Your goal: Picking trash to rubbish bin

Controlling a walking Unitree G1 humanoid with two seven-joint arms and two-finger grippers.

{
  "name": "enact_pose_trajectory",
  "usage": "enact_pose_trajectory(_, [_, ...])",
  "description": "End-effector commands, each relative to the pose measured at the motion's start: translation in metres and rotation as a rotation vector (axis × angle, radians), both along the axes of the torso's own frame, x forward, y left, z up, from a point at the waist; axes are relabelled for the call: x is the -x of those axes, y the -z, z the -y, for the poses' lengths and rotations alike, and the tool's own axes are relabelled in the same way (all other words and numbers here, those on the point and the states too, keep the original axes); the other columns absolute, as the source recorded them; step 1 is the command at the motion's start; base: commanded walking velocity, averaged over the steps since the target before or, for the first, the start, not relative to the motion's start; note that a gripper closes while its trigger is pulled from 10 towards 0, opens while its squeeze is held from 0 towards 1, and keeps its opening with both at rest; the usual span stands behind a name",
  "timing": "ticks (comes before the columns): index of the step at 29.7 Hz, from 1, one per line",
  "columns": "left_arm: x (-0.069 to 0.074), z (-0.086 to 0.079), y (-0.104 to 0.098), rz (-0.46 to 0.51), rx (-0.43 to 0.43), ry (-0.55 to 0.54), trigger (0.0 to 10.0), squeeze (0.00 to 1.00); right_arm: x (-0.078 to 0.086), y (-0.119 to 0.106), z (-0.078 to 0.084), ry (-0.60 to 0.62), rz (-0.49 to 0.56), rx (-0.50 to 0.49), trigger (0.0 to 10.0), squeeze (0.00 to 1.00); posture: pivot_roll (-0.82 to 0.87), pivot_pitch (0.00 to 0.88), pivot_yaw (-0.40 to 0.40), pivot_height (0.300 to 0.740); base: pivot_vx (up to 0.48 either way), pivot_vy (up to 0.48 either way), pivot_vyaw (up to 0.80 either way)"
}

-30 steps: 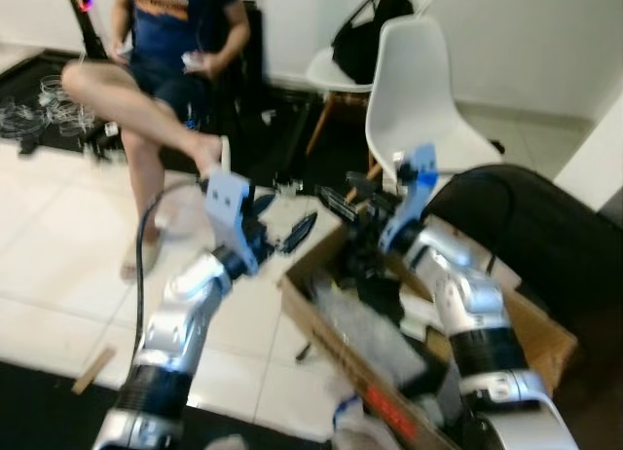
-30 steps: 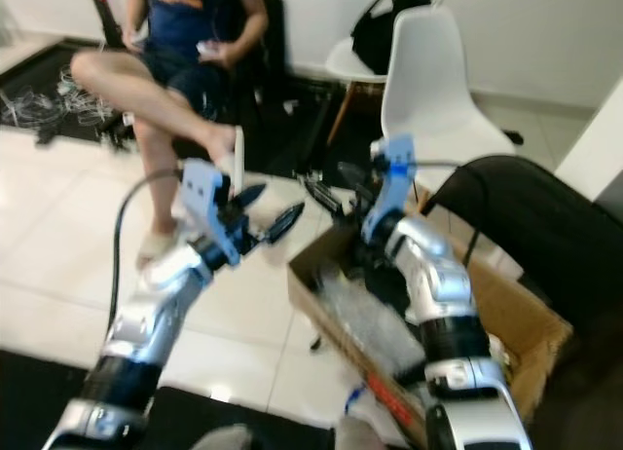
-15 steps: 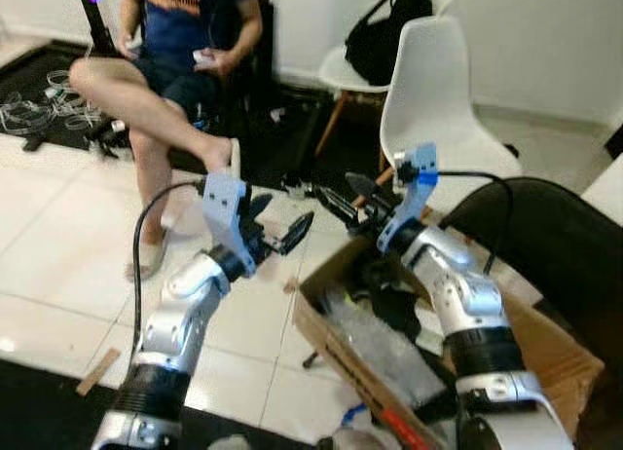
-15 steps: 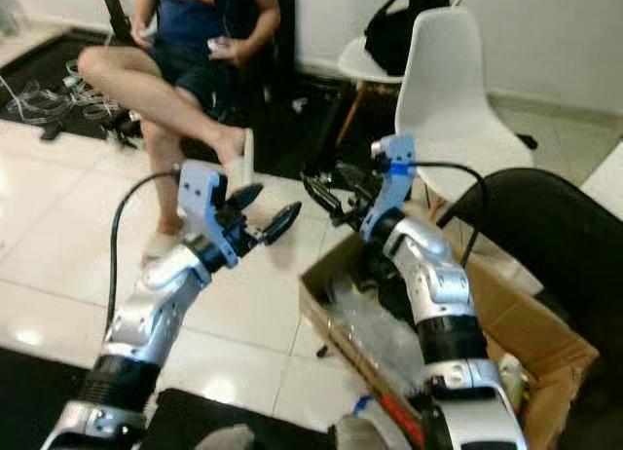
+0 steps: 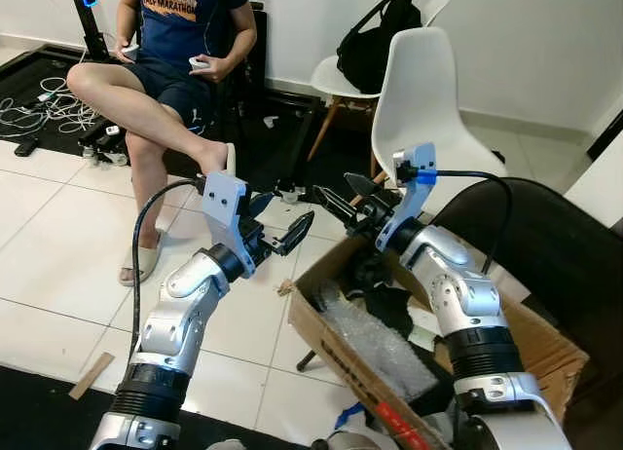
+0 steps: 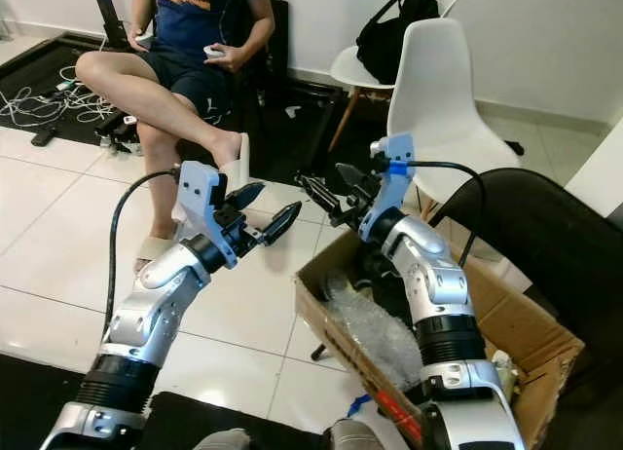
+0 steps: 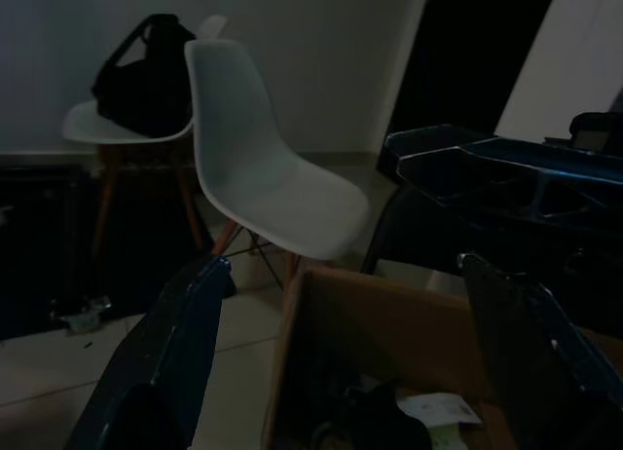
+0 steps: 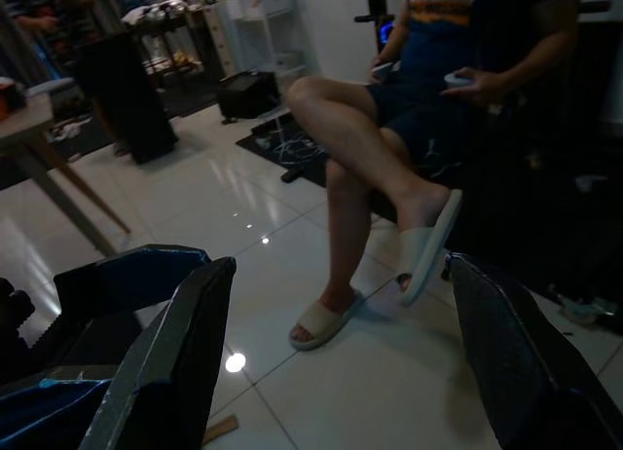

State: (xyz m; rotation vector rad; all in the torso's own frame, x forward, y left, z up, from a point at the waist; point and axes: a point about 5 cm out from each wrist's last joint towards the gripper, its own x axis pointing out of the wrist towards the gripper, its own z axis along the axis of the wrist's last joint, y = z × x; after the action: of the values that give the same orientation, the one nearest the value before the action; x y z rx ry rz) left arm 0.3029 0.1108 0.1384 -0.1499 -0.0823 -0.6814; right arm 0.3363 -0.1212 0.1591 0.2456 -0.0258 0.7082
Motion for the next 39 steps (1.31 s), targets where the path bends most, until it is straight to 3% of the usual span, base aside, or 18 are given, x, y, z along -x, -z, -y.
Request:
enact_pose_trajectory(1, [0.0021, 0.003, 0.0019, 0.002, -0.011, 0.018, 10.0, 0.0, 0.0001, 0.0012, 0.0011, 0.001, -0.013, 0.005, 10.0, 0.0, -0.03, 0.0, -0.043, 0.74, 0.0, -0.458, 0.0])
enact_pose_trajectory(25, [0.0014, 0.0039, 0.0035, -0.015, -0.011, 0.022, 10.0, 0.0, -0.0002, 0.0023, 0.0015, 0.003, -0.017, 0.004, 10.0, 0.0, -0.02, 0.0, -0.045, 0.74, 0.0, -0.03, 0.0])
enact_pose_trajectory(32, [0.0015, 0.0047, 0.0035, -0.011, -0.018, 0.027, 10.0, 0.0, -0.0003, 0.0023, 0.0013, 0.003, -0.018, 0.003, 10.0, 0.0, -0.02, 0.0, -0.045, 0.74, 0.0, 0.331, 0.0])
enact_pose_trajectory(39, [0.0017, 0.0043, 0.003, -0.007, -0.012, 0.023, 10.0, 0.0, -0.0004, 0.002, 0.0013, 0.003, -0.018, 0.001, 10.0, 0.0, -0.02, 0.0, -0.045, 0.74, 0.0, 0.0, 0.0])
